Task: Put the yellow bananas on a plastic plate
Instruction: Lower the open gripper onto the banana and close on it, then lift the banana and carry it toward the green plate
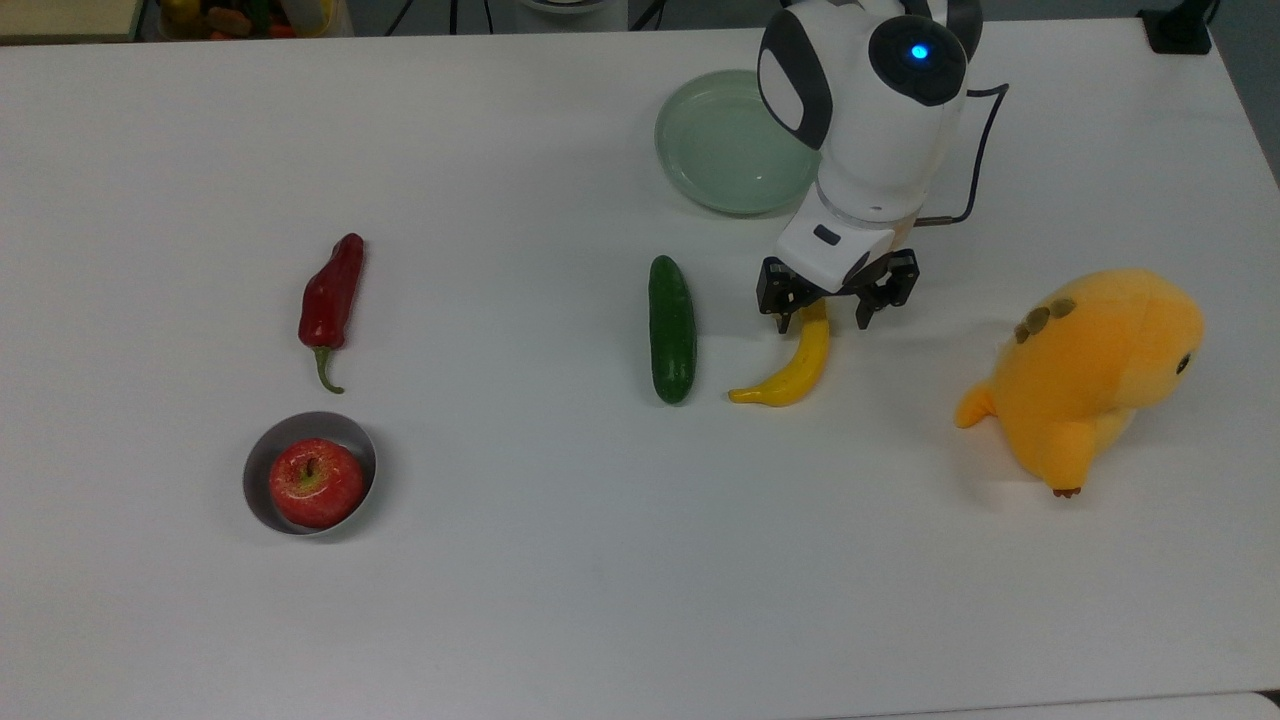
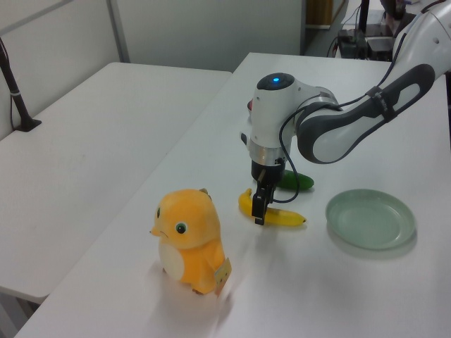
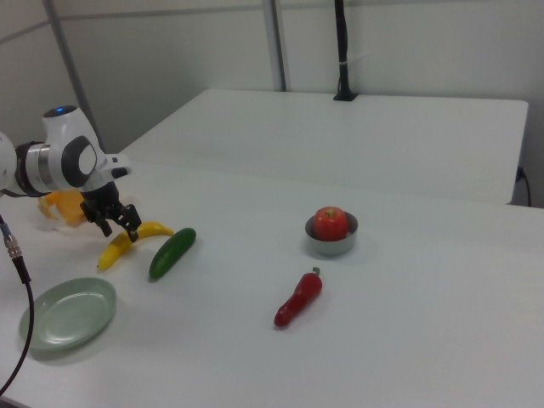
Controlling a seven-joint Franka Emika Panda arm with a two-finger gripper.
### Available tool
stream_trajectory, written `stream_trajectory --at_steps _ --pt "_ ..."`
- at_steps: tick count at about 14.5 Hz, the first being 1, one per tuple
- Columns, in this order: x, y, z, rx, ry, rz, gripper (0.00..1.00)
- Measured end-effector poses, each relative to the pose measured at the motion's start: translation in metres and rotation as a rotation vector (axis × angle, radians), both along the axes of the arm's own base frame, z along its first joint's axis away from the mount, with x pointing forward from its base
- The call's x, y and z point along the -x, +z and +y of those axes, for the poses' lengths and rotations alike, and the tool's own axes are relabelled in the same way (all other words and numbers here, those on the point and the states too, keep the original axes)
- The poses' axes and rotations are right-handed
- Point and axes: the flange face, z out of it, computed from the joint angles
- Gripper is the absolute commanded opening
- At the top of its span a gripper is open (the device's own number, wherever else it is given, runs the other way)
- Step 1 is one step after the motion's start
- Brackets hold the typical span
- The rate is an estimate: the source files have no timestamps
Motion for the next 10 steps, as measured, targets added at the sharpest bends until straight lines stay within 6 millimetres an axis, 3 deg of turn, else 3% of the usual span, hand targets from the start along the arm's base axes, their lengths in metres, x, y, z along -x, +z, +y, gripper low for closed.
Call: stream_trajectory --at_steps 5,6,8,10 --pt "-0.0014 0.0013 0.0010 -0.008 0.000 -0.015 0.41" --pt "-0.0014 0.0011 0.0010 -0.008 0.000 -0.015 0.32" --pt "-0.0014 0.0009 0.0011 -0.008 0.000 -0.015 0.02" --pt "-0.0014 0.0009 0.0011 -0.008 0.000 -0.015 0.00"
